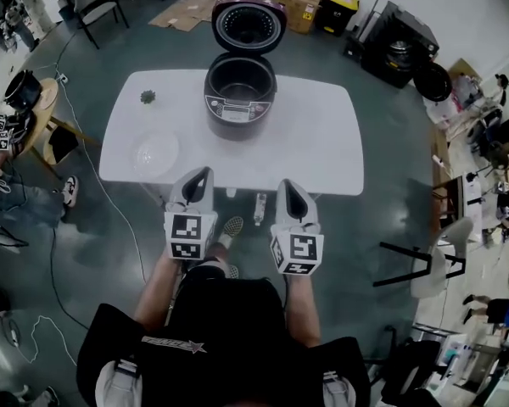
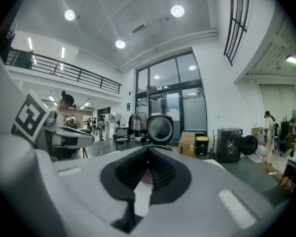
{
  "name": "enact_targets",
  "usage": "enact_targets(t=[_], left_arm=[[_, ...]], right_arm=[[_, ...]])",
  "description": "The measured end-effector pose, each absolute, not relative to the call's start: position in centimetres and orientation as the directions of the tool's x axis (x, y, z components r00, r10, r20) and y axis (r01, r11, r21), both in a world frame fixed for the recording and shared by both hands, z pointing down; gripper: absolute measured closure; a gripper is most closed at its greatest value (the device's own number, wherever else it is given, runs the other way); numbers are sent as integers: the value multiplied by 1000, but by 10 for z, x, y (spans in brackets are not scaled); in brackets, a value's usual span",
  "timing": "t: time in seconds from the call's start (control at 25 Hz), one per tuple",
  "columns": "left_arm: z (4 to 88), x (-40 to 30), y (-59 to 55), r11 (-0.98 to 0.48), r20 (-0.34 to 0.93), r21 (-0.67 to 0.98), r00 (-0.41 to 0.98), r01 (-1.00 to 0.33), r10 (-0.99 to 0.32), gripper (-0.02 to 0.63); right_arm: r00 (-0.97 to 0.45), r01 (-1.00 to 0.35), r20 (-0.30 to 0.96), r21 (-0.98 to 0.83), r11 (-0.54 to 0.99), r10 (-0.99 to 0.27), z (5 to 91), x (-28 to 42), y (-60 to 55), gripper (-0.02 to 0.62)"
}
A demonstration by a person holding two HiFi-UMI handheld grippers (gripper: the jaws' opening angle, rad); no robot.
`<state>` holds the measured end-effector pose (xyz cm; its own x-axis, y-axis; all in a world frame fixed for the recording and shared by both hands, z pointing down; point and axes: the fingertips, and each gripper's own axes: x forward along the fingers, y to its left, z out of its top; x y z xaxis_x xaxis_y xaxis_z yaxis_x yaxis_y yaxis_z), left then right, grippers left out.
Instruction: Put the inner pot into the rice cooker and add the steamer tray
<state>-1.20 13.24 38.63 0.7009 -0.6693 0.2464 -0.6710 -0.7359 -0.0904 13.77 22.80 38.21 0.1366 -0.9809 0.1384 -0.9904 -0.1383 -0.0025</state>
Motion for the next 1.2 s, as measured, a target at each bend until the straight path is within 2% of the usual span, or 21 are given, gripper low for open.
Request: enact_targets(t=[0.36, 0.76, 1.2], left_arm=[[380, -75, 143, -647, 252, -114, 607, -754, -753, 595], [383, -155, 111, -503, 263, -118, 461, -856, -847, 596], [414, -232, 41, -416, 329, -91, 367, -905, -870, 596]], right_arm=[[0, -1000, 135, -22, -3, -991, 379, 81, 216, 589], [-176, -984, 137, -24, 174, -975, 379, 11, 152, 589], [-269, -963, 207, -37, 267, -941, 407, -59, 63, 589]])
